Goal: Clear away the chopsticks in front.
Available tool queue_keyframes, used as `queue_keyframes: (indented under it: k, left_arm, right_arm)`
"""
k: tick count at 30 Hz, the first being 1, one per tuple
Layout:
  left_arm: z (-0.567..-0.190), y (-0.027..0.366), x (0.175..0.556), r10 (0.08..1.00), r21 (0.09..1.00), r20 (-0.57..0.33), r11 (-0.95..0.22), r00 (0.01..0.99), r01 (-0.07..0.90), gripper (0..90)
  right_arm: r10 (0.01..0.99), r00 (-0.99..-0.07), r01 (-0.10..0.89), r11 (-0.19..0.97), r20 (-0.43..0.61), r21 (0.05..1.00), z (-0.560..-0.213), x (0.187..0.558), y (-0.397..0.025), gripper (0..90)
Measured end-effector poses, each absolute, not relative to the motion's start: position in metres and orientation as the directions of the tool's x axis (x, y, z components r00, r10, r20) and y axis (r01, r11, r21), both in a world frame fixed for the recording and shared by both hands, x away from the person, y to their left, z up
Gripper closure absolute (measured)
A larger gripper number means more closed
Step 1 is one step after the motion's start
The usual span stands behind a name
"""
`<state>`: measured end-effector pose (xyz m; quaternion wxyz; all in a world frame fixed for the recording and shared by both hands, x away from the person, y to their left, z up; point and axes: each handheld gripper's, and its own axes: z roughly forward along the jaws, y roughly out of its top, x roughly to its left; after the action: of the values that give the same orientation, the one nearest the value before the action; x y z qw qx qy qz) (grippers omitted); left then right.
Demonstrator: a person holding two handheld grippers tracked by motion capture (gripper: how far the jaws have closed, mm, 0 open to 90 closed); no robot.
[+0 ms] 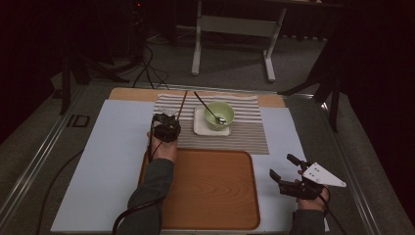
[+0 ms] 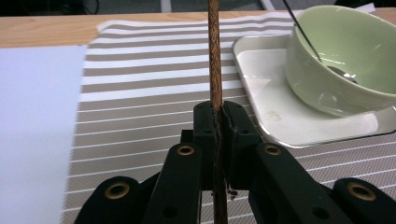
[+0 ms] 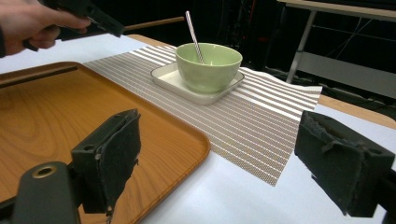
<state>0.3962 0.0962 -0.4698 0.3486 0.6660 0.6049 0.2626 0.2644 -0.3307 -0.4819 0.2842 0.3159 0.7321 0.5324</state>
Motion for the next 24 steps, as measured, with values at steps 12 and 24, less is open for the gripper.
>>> queue_keyframes:
  k: [12,24]
  left_arm:
    - [-0.465,0.111,0.371,0.994,0.792,-0.061,-0.007,0.09,0.611,85.6]
    - [-0.461,0.125,0.348,0.994,0.798,-0.094,0.042,0.057,0.601,85.7]
  right_arm:
    - [0.764,-0.64,0.16,0.233,-0.079,0.959,-0.482,0.265,-0.33,13.9]
    - [0.762,-0.643,0.158,0.233,-0.079,0.959,-0.482,0.265,-0.329,13.9]
